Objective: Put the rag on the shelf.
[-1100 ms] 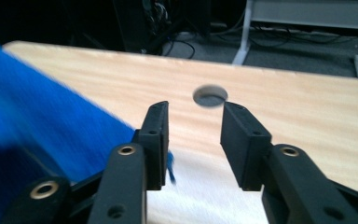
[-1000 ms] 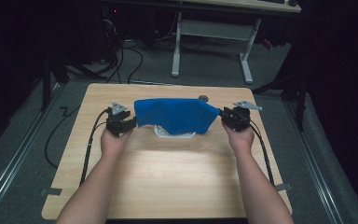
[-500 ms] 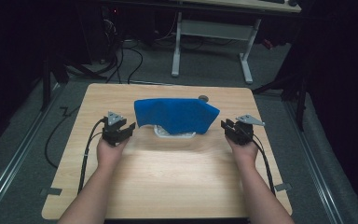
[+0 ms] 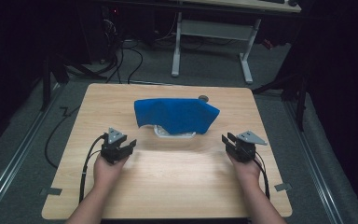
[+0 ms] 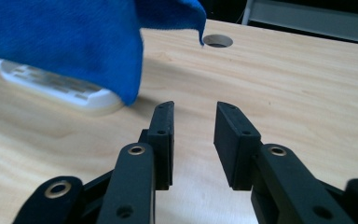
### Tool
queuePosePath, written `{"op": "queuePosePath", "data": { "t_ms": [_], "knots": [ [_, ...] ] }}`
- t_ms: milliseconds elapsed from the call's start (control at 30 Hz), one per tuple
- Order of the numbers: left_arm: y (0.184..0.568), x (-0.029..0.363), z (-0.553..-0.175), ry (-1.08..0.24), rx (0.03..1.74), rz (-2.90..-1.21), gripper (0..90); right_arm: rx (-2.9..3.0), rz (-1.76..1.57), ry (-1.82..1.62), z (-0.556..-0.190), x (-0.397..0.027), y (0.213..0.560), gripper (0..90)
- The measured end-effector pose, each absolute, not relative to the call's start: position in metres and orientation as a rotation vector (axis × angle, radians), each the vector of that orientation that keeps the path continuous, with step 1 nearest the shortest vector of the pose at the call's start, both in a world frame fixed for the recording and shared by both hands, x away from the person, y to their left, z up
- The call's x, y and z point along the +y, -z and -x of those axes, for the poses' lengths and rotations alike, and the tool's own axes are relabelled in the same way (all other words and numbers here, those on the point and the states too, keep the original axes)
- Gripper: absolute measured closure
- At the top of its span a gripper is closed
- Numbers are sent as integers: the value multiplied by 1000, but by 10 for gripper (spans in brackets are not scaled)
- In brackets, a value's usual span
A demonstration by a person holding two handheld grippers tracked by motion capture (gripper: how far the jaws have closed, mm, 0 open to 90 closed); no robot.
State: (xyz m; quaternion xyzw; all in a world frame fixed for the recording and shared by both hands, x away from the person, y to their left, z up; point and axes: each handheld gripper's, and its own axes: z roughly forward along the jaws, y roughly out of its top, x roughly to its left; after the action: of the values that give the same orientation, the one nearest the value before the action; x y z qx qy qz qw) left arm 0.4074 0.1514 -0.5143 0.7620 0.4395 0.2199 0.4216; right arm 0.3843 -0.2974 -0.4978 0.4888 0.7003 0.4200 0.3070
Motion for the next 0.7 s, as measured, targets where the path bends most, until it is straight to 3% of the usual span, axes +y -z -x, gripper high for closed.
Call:
{"op": "queuePosePath", "data": {
  "t_ms": [533, 700],
  "knots": [
    [520, 152, -302, -456, 991, -1992, 475, 1851, -1249, -1077, -292, -301, 500, 595],
    [515, 157, -293, -468, 980, -1952, 468, 1843, -1270, -1077, -269, -308, 501, 565]
  ]
}}
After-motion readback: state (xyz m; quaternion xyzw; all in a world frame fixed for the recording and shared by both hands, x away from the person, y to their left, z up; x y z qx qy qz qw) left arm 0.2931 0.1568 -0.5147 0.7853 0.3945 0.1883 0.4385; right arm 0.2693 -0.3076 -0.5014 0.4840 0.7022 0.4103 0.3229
